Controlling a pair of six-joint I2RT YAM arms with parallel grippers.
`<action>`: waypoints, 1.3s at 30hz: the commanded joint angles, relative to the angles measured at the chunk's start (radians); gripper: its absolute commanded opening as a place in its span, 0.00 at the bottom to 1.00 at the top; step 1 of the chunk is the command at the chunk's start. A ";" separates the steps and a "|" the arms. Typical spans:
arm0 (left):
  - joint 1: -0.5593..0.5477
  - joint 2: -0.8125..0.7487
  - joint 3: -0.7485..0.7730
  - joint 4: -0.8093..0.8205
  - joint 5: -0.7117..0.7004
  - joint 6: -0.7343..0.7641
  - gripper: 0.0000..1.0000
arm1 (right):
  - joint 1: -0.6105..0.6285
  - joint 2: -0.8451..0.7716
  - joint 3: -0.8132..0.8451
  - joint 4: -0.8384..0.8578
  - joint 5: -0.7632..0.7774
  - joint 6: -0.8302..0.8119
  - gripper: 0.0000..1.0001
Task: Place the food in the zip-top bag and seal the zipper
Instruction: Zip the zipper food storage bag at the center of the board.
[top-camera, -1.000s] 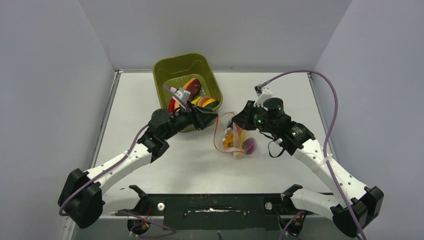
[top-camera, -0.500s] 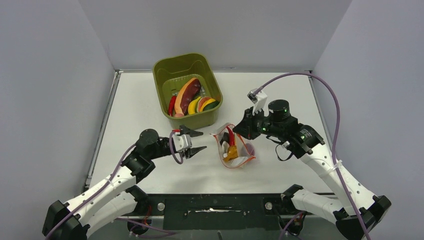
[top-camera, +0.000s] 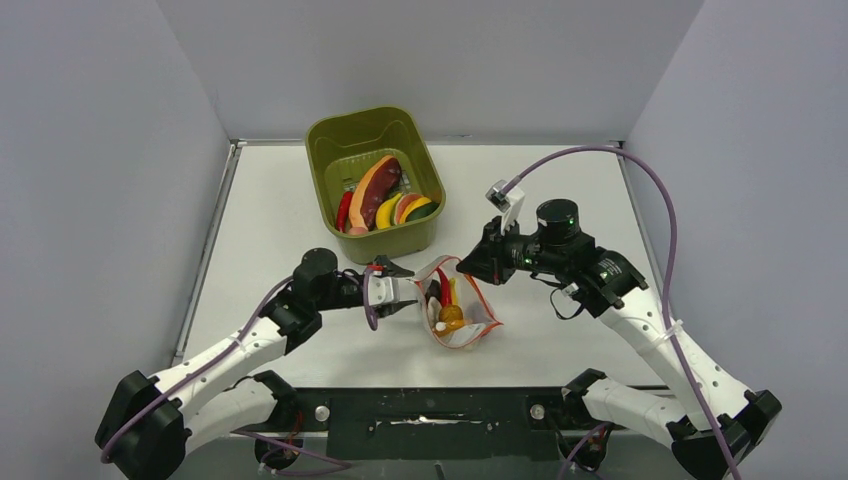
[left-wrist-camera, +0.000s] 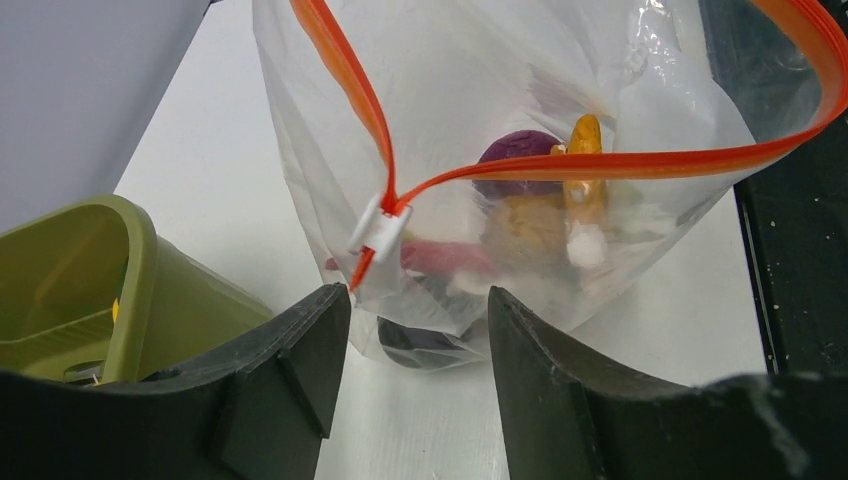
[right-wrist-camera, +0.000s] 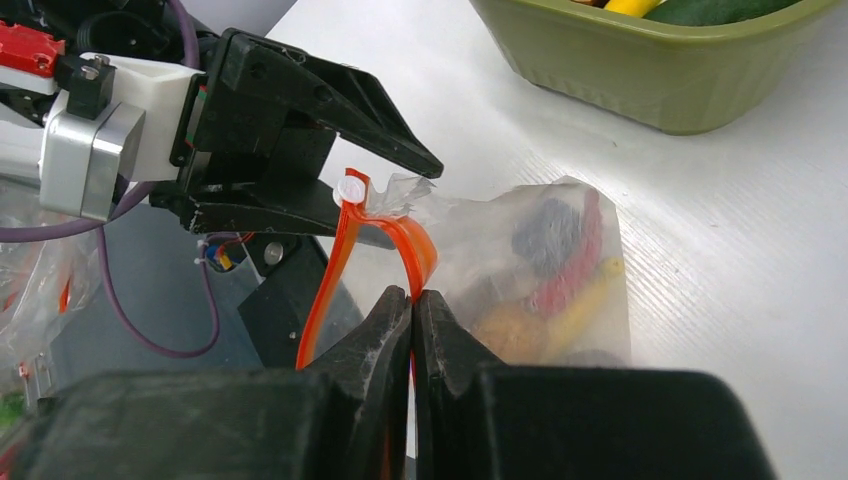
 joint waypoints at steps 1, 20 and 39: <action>-0.001 0.011 0.055 0.034 0.064 0.033 0.51 | 0.012 -0.008 -0.004 0.084 -0.064 -0.006 0.00; -0.002 -0.027 0.052 0.048 0.073 0.011 0.00 | 0.016 0.012 -0.008 0.048 0.010 -0.040 0.01; 0.000 -0.047 0.079 0.015 0.091 -0.081 0.00 | 0.272 -0.038 0.028 0.150 0.269 -0.338 0.59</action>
